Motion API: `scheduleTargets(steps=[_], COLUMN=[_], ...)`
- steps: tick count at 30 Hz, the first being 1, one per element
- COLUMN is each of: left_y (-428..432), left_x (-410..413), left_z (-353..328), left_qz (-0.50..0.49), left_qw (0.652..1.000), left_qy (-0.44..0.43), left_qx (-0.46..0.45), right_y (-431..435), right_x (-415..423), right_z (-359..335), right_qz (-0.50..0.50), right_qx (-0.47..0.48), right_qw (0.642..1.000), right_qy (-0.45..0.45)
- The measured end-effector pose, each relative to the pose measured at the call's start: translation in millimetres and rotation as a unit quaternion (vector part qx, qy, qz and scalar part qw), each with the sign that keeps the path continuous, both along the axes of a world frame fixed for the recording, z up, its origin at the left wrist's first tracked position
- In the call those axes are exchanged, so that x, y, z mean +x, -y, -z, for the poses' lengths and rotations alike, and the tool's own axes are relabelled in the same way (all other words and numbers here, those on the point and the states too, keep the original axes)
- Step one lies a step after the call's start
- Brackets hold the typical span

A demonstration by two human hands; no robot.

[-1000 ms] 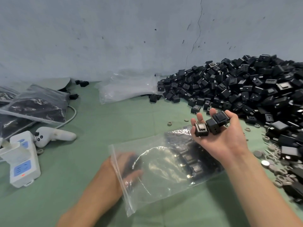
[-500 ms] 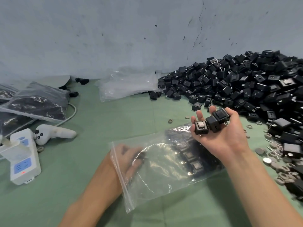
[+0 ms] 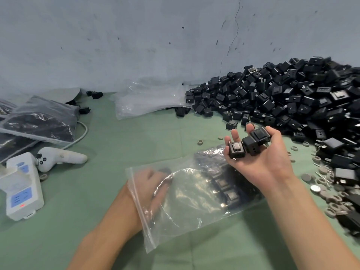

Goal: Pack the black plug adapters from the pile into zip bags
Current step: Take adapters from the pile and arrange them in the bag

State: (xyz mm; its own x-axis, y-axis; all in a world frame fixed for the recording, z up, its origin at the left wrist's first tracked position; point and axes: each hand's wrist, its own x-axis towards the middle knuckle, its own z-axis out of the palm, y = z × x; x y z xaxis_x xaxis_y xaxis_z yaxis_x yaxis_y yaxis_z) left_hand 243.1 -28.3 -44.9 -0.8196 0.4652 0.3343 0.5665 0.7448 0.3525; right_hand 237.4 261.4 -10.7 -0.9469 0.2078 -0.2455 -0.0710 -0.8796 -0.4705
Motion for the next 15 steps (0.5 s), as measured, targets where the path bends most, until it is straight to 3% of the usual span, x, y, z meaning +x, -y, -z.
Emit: scheduleTargets(steps=[7, 15], left_y=[-22.1, -33.7], left_x=[-14.2, -6.6], left_z=[0.6, -8.3], left_qz=[-0.024, 0.032], left_qw=[0.999, 0.995], left_qy=[0.017, 0.067], left_qx=[-0.040, 0.062], right_y=[-0.9, -0.9], right_x=[0.4, -7.4], right_z=[0.6, 0.7], right_qz=[0.003, 0.010], right_qx=[-0.012, -0.015], right_qw=[1.000, 1.000], right_qy=[-0.006, -0.005])
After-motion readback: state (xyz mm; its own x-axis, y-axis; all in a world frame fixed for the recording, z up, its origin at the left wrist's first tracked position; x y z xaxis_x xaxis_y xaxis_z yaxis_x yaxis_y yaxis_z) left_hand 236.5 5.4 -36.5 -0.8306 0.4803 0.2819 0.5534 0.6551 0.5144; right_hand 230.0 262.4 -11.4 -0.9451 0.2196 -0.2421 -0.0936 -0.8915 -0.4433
